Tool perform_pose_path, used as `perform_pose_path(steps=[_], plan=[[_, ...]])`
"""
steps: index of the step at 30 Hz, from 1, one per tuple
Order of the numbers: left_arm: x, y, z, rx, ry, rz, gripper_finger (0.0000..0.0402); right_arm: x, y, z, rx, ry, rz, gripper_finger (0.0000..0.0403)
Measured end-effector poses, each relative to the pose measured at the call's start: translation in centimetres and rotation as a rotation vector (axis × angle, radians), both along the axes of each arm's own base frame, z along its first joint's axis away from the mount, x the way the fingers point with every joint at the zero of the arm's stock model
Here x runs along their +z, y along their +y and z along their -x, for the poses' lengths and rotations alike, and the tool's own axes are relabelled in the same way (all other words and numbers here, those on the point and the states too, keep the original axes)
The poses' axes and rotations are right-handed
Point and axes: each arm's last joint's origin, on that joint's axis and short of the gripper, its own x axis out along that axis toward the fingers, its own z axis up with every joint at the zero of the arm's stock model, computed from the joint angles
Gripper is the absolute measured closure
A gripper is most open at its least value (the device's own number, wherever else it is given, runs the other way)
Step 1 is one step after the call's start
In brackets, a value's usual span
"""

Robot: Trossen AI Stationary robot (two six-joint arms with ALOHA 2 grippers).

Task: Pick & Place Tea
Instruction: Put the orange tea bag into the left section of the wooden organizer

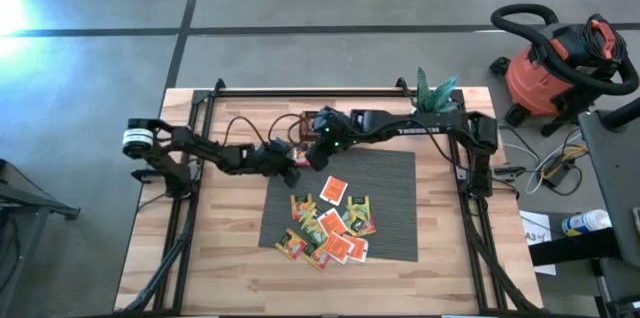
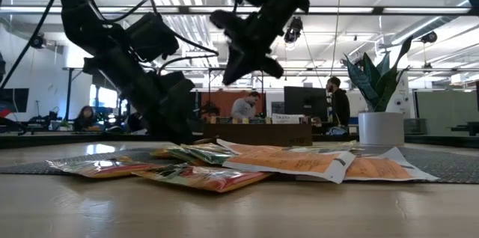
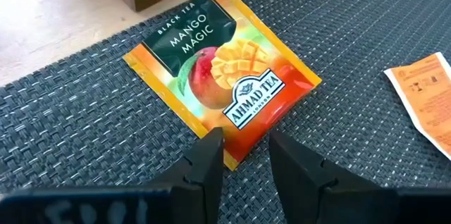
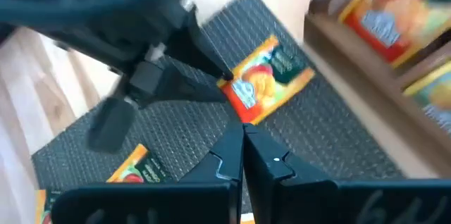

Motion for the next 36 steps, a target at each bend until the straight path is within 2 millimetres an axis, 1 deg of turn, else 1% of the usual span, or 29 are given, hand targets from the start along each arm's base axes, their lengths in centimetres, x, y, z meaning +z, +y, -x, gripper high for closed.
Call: perform_pose_path(steps=[2,6,9,11,14,19,21,25,29,36], plan=[[0.0,0.0,0.0,-0.004,0.001,0.002,0.0287,-1.2,-0.1,-0.5,-0.008,0.008,-0.044,0.0394],[0.0,0.0,0.0,-0.009,0.006,0.004,0.0287,-4.3,-0.1,-1.4,-0.035,0.053,-0.147,0.0393],[-0.1,0.0,0.1,-0.015,0.009,0.012,0.0287,-6.4,-0.2,-1.9,-0.054,0.094,-0.192,0.0383],[-0.2,-0.1,0.1,-0.018,0.011,0.015,0.0287,-7.2,-0.2,-1.9,-0.068,0.113,-0.202,0.0371],[-0.3,-0.1,0.3,-0.026,0.014,0.025,0.0287,-7.4,-0.3,-2.0,-0.099,0.116,-0.180,0.0348],[-0.9,-0.4,0.9,-0.043,0.029,0.059,0.0287,-6.9,-0.7,-1.9,-0.165,0.102,-0.105,0.0303],[-1.1,-0.4,1.1,-0.044,0.034,0.067,0.0287,-7.0,-1.0,-1.8,-0.182,0.088,-0.129,0.0285],[-1.2,-0.4,1.2,-0.048,0.036,0.066,0.0287,-8.1,-1.5,-1.9,-0.241,0.003,-0.265,0.0257],[-1.2,-0.4,1.2,-0.061,0.041,0.058,0.0287,-9.0,-1.7,-1.9,-0.303,-0.081,-0.318,0.0241],[-1.3,-0.5,1.2,-0.073,0.046,0.052,0.0287,-9.7,-2.0,-1.5,-0.331,-0.079,-0.323,0.0234]])
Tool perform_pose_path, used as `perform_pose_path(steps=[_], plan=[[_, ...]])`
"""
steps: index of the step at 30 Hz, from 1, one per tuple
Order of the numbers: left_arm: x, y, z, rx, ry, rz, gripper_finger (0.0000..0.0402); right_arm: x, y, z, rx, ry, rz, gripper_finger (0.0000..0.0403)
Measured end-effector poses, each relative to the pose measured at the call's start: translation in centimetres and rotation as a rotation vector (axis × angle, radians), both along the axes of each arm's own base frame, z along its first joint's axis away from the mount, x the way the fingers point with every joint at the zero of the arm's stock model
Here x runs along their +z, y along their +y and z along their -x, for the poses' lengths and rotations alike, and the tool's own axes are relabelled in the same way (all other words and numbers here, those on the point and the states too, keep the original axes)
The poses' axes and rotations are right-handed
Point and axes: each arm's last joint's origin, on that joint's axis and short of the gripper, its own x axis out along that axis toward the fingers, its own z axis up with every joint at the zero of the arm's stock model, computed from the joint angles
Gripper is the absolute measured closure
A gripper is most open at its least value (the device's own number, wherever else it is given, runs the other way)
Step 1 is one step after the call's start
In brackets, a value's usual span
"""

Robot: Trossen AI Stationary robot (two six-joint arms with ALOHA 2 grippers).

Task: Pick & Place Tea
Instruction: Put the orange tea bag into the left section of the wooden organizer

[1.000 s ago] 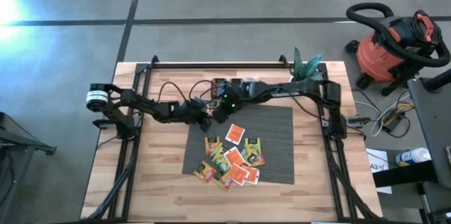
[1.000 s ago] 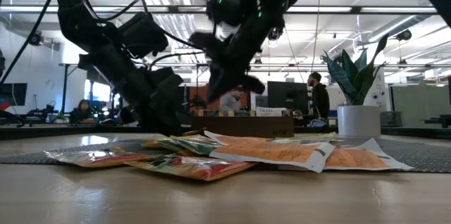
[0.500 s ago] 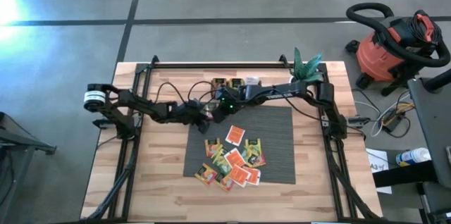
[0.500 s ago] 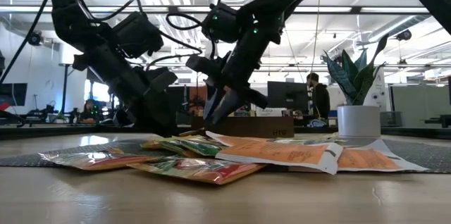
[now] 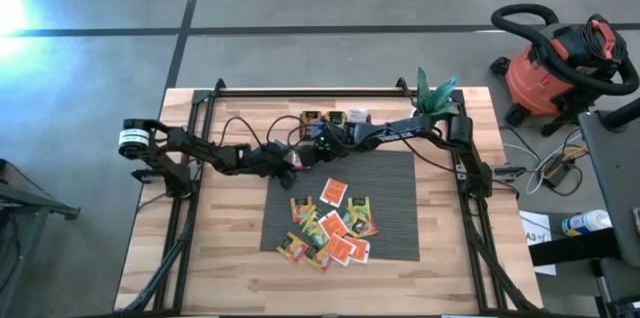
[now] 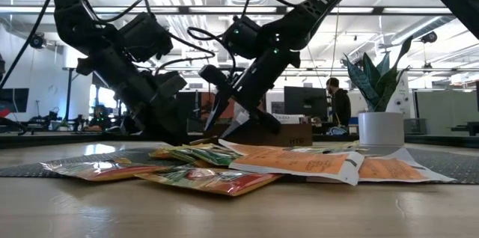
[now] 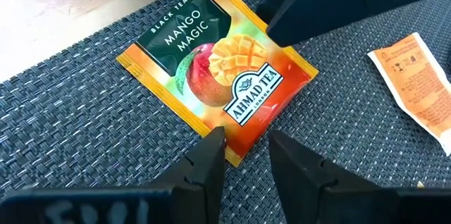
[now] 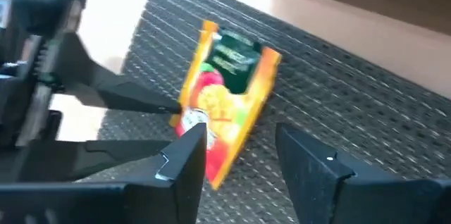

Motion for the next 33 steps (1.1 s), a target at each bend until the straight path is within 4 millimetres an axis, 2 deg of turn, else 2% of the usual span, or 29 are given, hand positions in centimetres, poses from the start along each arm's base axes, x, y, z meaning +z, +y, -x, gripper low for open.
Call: perform_pose_path(steps=[5,11,21,25,27,33], plan=[[0.0,0.0,0.0,-0.001,-0.017,-0.002,0.0287,-0.3,-0.4,0.1,-0.012,-0.053,-0.014,0.0250],[0.2,0.0,-0.2,-0.007,-0.040,-0.011,0.0287,-0.8,-0.5,0.4,-0.013,-0.085,-0.052,0.0293],[0.6,0.1,-0.4,-0.014,-0.073,-0.019,0.0287,-0.1,-0.7,-0.2,0.104,-0.132,0.109,0.0388],[2.0,0.3,0.0,-0.015,-0.107,-0.017,0.0287,-0.2,-0.7,-0.1,0.109,-0.108,0.135,0.0394],[3.5,0.4,0.3,-0.008,-0.151,-0.027,0.0287,-0.3,-0.7,0.1,0.122,-0.085,0.141,0.0394],[7.9,0.6,3.2,0.030,-0.215,-0.046,0.0287,0.5,0.1,0.3,0.200,-0.068,0.194,0.0394]])
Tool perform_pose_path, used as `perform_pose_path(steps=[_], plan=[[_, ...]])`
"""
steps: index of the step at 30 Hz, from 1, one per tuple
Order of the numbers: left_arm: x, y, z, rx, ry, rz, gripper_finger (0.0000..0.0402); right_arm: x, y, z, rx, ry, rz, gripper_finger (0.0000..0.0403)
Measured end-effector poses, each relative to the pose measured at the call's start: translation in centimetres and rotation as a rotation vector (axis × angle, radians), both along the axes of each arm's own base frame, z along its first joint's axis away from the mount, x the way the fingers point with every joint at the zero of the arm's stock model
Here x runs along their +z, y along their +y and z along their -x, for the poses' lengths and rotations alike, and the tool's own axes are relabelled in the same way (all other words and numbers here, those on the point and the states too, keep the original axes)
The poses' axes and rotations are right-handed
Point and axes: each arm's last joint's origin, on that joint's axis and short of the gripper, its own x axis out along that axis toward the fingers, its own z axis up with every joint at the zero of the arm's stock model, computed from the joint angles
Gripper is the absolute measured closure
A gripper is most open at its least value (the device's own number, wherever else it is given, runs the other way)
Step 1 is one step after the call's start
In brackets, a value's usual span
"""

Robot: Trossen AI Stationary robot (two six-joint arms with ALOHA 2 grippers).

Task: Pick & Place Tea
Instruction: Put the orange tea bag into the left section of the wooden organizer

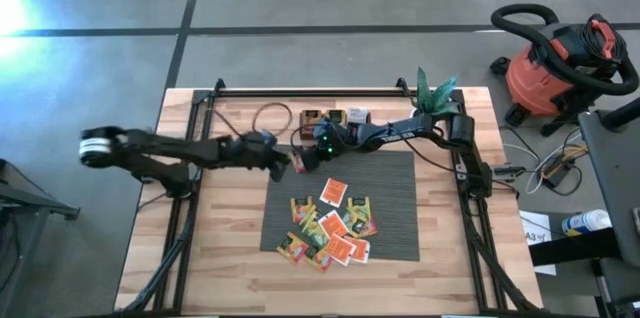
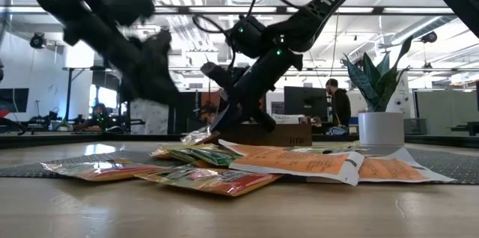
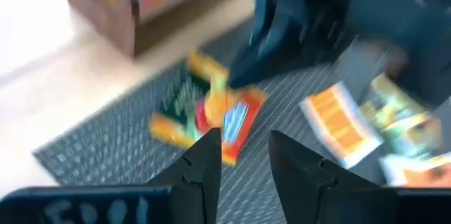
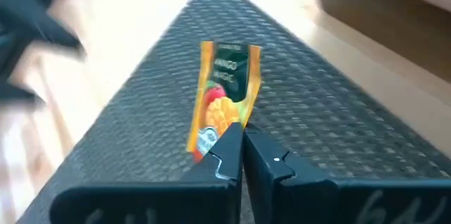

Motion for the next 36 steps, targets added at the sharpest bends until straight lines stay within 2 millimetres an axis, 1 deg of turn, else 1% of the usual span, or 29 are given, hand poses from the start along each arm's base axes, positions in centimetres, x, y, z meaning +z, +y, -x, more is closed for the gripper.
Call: perform_pose_path(steps=[3,5,9,12,17,23,28,31,36], plan=[[2.1,0.8,1.8,0.063,-0.074,0.019,0.0287,1.4,0.8,0.0,0.067,-0.029,0.063,0.0394],[3.1,1.6,2.9,0.060,-0.134,0.075,0.0287,2.5,1.4,0.0,0.132,-0.053,0.132,0.0394],[4.1,3.5,4.7,-0.066,-0.237,0.236,0.0287,4.6,2.8,0.1,0.273,-0.104,0.236,0.0394],[4.2,4.4,5.3,-0.161,-0.260,0.267,0.0287,5.7,3.3,0.2,0.344,-0.149,0.242,0.0394],[4.6,4.6,4.6,-0.253,-0.243,0.172,0.0287,6.4,3.1,0.5,0.341,-0.160,0.246,0.0394],[4.9,5.1,3.4,-0.315,-0.212,0.092,0.0287,6.9,3.2,0.7,0.338,-0.161,0.239,0.0394],[4.9,5.5,2.5,-0.378,-0.100,0.065,0.0287,7.4,3.2,0.9,0.331,-0.173,0.244,0.0394],[5.3,5.9,1.9,-0.414,-0.067,0.036,0.0287,7.9,3.1,1.0,0.327,-0.183,0.250,0.0394],[6.1,6.7,0.7,-0.447,-0.062,-0.020,0.0287,8.3,3.0,1.1,0.323,-0.195,0.256,0.0394]])
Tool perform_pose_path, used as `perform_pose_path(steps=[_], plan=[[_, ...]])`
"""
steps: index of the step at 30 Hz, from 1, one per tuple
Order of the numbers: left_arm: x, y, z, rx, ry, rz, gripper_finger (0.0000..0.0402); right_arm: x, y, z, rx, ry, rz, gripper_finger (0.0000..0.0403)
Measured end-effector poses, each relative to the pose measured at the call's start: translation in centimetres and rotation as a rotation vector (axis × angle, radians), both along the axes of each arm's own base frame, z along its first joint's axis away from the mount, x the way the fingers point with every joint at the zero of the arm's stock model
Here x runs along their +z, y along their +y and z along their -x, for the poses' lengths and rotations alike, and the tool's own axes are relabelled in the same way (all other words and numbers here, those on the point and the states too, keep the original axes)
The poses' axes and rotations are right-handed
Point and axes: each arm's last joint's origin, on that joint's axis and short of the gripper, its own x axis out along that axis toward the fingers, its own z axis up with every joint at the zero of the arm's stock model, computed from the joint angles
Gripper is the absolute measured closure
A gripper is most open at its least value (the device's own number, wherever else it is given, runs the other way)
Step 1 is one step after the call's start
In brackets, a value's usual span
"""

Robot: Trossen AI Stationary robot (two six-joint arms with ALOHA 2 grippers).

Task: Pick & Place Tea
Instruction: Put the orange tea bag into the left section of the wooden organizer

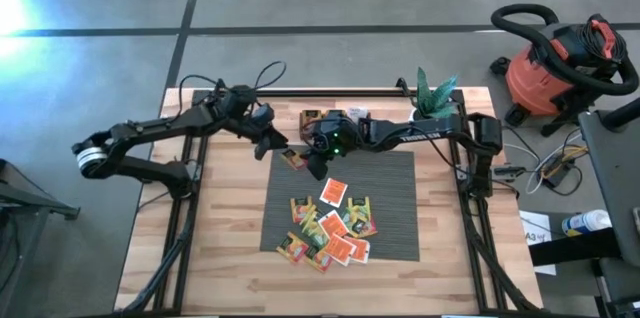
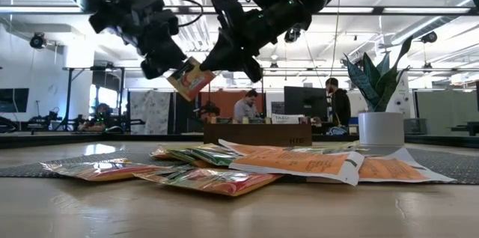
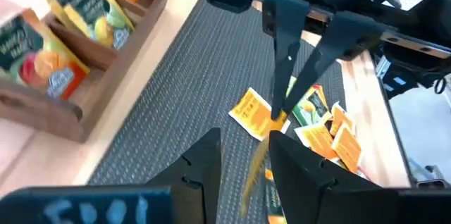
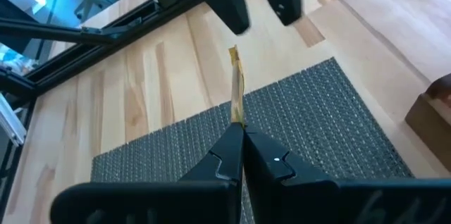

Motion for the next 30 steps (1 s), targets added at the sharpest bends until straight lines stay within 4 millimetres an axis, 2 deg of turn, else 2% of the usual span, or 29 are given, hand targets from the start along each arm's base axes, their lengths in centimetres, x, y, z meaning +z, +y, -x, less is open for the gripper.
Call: perform_pose_path(steps=[10,18,24,30], plan=[[-0.9,0.8,-1.1,-0.062,0.118,-0.040,0.0287,0.5,0.0,0.2,-0.002,-0.009,0.000,0.0394],[-0.8,0.7,-1.0,-0.075,0.108,-0.060,0.0287,1.3,-0.1,0.5,-0.018,-0.016,0.021,0.0394],[0.2,0.9,-0.7,-0.072,0.071,-0.101,0.0287,0.0,0.1,1.6,0.016,0.146,0.035,0.0394],[0.2,0.5,-0.9,-0.126,0.047,-0.075,0.0287,0.5,-0.3,1.3,0.018,0.098,0.061,0.0394]])
